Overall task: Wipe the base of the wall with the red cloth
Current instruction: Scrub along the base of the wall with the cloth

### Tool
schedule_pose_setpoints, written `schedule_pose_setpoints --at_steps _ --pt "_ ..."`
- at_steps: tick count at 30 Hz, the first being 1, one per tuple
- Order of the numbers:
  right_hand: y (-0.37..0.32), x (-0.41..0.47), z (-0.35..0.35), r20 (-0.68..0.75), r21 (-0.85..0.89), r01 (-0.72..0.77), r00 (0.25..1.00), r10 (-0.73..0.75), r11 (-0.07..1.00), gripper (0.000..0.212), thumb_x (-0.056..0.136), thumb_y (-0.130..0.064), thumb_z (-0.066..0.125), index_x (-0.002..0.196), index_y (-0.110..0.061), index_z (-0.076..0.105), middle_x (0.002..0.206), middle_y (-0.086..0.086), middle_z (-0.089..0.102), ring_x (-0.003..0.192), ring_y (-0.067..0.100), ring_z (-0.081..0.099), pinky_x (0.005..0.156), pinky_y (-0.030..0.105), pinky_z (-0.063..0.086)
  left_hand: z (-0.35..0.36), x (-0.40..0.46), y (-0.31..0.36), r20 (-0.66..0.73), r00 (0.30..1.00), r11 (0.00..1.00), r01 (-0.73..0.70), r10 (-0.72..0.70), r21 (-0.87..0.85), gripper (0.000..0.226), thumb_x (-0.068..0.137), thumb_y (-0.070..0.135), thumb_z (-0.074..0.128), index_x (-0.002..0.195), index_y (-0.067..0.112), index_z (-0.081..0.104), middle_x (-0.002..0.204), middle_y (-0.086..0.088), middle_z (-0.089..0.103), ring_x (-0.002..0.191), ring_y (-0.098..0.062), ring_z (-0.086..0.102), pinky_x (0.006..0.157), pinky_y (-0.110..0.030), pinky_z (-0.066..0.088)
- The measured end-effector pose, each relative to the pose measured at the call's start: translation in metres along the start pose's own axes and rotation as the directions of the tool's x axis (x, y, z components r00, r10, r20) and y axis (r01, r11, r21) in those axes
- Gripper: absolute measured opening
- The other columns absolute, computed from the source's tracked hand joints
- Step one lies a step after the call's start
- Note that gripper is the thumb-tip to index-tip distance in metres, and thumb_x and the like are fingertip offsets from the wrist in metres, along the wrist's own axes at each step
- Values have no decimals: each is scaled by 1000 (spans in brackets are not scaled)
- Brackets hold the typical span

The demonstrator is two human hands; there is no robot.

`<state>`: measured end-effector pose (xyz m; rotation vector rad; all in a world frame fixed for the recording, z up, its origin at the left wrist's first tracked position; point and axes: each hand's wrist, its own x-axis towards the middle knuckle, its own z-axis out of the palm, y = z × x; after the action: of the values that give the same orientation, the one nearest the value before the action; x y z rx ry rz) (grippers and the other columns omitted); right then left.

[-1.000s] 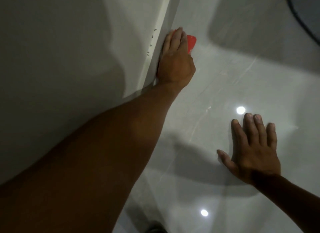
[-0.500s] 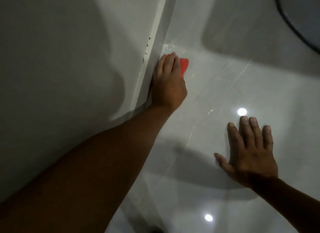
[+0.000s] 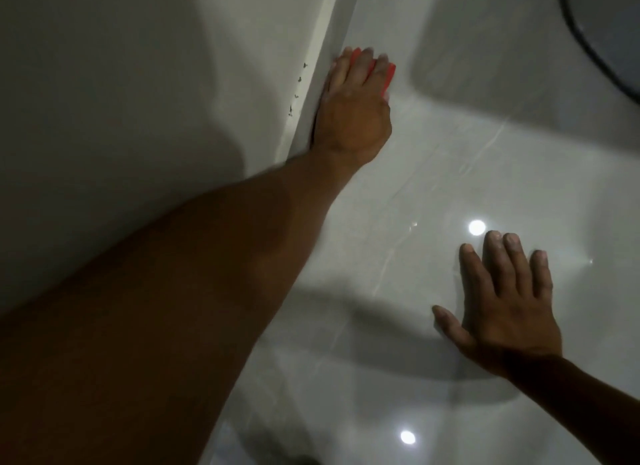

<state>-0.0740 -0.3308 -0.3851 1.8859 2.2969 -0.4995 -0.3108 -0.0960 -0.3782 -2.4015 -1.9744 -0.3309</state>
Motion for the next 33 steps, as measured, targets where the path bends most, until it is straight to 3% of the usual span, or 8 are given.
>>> schedule_pose_setpoints --at_steps 2,5,10,13,19,23,27,33 --pt "0 0 0 4 -5 -4 1000 4 1000 100 78 -75 41 156 -15 24 165 22 18 156 36 6 125 57 2 -2 -19 -1 -64 998 997 24 -29 -72 42 95 20 57 135 6 62 138 -17 63 134 -38 55 122 -48 38" --pt "-1 0 0 -13 11 -3 1000 3 1000 99 77 -73 44 155 -15 27 165 22 20 155 37 9 125 57 3 -15 -95 2 7 998 981 57 -57 -185 45 102 32 49 141 12 58 147 -14 57 141 -37 48 124 -48 30" --pt "-1 -2 -1 -8 11 0 1000 0 1000 99 77 -73 45 154 -14 29 165 22 19 156 37 8 125 57 1 -40 -209 1 123 991 989 58 -42 -135 47 100 26 54 145 13 54 153 -10 52 149 -37 37 122 -56 30" --pt "-1 -1 -1 -20 20 16 1000 -15 1000 98 78 -72 45 154 -13 31 164 24 22 155 38 11 125 57 2 -29 -166 -9 152 988 1000 -14 18 -25 49 97 20 56 145 13 52 152 -10 53 148 -38 38 124 -53 30" --pt "-1 -1 0 -44 16 26 999 -25 1000 96 79 -72 41 153 -12 33 163 23 24 154 37 13 124 60 7 -3 -16 -11 72 951 943 -307 300 129 52 95 13 45 146 17 50 156 -8 50 150 -39 35 126 -54 23" --pt "0 -1 1 -44 4 30 999 -29 1000 95 82 -74 34 152 -11 35 163 24 25 154 38 14 124 61 9 6 48 -6 185 977 980 -136 108 147 55 101 18 37 155 10 31 164 -15 34 155 -44 17 130 -56 13" --pt "0 -1 0 -13 -4 25 1000 -25 1000 96 82 -76 32 153 -12 33 164 22 22 155 37 12 123 62 10 13 40 -5 201 975 987 -118 95 107 55 105 31 24 155 10 34 162 -13 39 154 -37 27 128 -56 18" --pt "-1 -1 -2 33 -6 0 999 1 1000 98 81 -78 28 154 -14 31 165 21 21 155 37 11 123 61 10 -24 -110 3 121 989 981 100 -80 -164 49 104 33 45 150 17 48 159 -8 45 151 -32 33 127 -49 24"
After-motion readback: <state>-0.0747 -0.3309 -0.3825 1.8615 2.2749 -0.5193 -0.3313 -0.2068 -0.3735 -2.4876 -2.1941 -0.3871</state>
